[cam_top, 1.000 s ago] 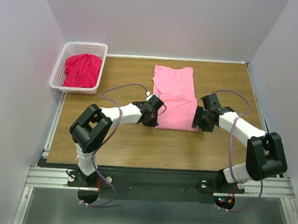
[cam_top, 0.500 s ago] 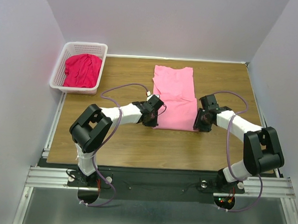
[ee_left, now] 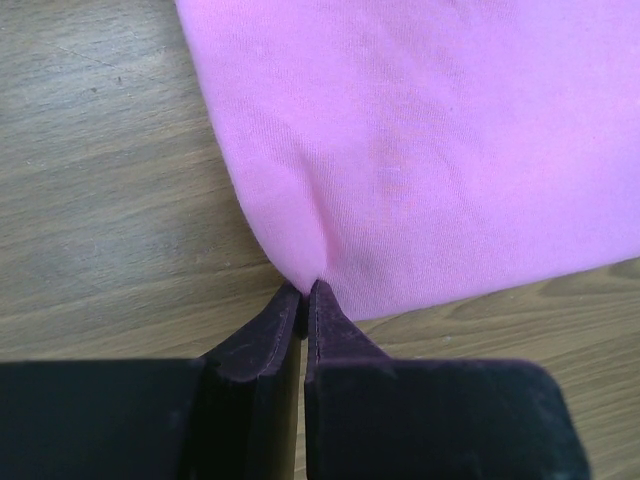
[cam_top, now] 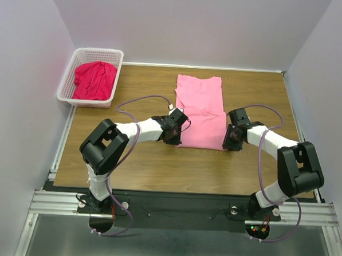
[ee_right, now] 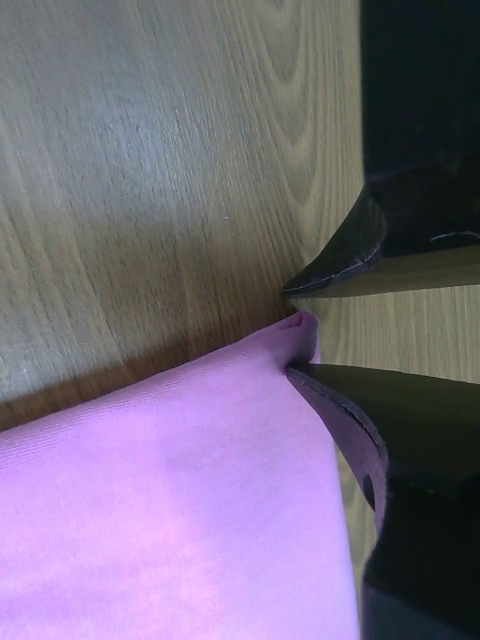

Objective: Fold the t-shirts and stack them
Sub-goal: Fold the tshirt

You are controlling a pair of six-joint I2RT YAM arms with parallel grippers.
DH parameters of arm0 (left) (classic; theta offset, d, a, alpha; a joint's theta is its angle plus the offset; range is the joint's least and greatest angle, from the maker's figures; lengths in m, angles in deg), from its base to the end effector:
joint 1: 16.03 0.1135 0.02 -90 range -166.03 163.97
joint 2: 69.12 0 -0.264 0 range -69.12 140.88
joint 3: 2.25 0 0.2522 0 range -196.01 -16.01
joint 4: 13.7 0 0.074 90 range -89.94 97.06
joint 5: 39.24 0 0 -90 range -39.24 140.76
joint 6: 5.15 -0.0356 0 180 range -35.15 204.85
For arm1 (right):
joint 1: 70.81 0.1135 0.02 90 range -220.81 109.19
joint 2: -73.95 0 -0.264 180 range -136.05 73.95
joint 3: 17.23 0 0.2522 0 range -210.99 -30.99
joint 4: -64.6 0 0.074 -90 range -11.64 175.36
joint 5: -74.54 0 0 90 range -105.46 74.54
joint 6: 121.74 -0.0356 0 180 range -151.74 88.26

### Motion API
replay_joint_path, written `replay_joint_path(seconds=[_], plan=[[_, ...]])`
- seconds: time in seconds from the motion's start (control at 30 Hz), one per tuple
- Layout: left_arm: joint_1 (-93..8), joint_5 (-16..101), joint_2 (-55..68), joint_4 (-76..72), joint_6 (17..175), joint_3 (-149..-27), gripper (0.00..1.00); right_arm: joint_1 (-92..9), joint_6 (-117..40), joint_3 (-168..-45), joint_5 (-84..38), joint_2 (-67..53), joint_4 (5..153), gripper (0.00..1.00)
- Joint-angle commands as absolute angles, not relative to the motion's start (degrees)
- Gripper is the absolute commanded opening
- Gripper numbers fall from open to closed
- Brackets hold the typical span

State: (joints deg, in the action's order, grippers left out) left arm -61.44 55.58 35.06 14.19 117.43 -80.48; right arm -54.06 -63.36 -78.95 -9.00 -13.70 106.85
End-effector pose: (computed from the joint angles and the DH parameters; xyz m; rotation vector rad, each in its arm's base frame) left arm 0.2661 -0.2657 0.1707 0.2515 2.5525 -0.4430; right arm 0.2661 0.0759 0.1655 0.3852 2.7208 0.0755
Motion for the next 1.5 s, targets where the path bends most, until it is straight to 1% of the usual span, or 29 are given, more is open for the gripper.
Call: replay_joint_path(seconds=[0.0, 0.17, 0.3, 0.47, 0.5, 0.57, 0.6, 0.7, 0.87, 0.93, 1.0, 1.07, 1.23, 1.33, 1.47], plan=[[-61.8, 55.3, 36.3, 19.9, 115.5, -77.6, 0.03, -54.0, -63.5, -78.2, -7.4, -16.0, 104.1, 0.37], [-61.7, 55.1, 36.3, 20.1, 115.3, -77.8, 0.02, -53.6, -62.6, -78.0, -8.1, -18.9, 103.8, 0.33], [-61.7, 54.9, 36.4, 20.0, 115.3, -77.4, 0.02, -53.1, -62.9, -77.5, -7.9, -20.2, 104.5, 0.32], [-61.7, 55.0, 36.2, 19.8, 115.0, -77.1, 0.00, -53.1, -62.7, -76.9, -7.6, -22.4, 105.3, 0.17], [-61.7, 55.2, 36.2, 19.9, 114.7, -76.9, 0.00, -53.1, -62.8, -76.9, -7.9, -22.5, 105.2, 0.10], [-61.6, 55.2, 36.3, 20.3, 114.5, -77.2, 0.00, -53.1, -62.5, -76.8, -7.6, -22.5, 105.2, 0.03], [-61.6, 55.2, 36.3, 20.6, 113.9, -77.8, 0.00, -53.1, -62.2, -77.0, -7.6, -22.2, 105.3, 0.01], [-61.5, 54.9, 35.4, 23.3, 112.9, -79.7, 0.00, -53.1, -61.3, -78.4, -7.3, -19.7, 107.9, 0.01], [-60.9, 53.8, 30.6, 29.8, 110.2, -82.5, 0.00, -53.1, -60.0, -80.8, -11.0, -15.2, 114.0, 0.01], [-60.9, 50.7, 27.9, 30.6, 109.5, -80.9, 0.00, -53.1, -59.1, -80.3, -13.5, -12.8, 117.4, 0.01], [-61.3, 43.9, 25.0, 30.7, 108.6, -77.7, 0.00, -53.1, -58.7, -79.5, -16.8, -10.5, 120.7, 0.01], [-63.4, 41.7, 23.0, 30.7, 109.5, -74.6, 0.00, -53.0, -58.6, -77.7, -21.0, -8.4, 123.9, 0.01], [-68.3, 39.3, 15.4, 30.7, 115.0, -68.0, 0.00, -52.4, -58.0, -75.6, -21.4, -1.2, 131.4, 0.01], [-70.9, 37.9, 10.0, 30.1, 121.3, -63.6, 0.00, -52.2, -59.6, -76.0, -23.0, 5.0, 134.8, 0.01], [-75.0, 38.9, 5.0, 31.2, 126.7, -61.9, 0.00, -52.2, -60.7, -77.7, -21.8, 9.3, 139.6, 0.01]])
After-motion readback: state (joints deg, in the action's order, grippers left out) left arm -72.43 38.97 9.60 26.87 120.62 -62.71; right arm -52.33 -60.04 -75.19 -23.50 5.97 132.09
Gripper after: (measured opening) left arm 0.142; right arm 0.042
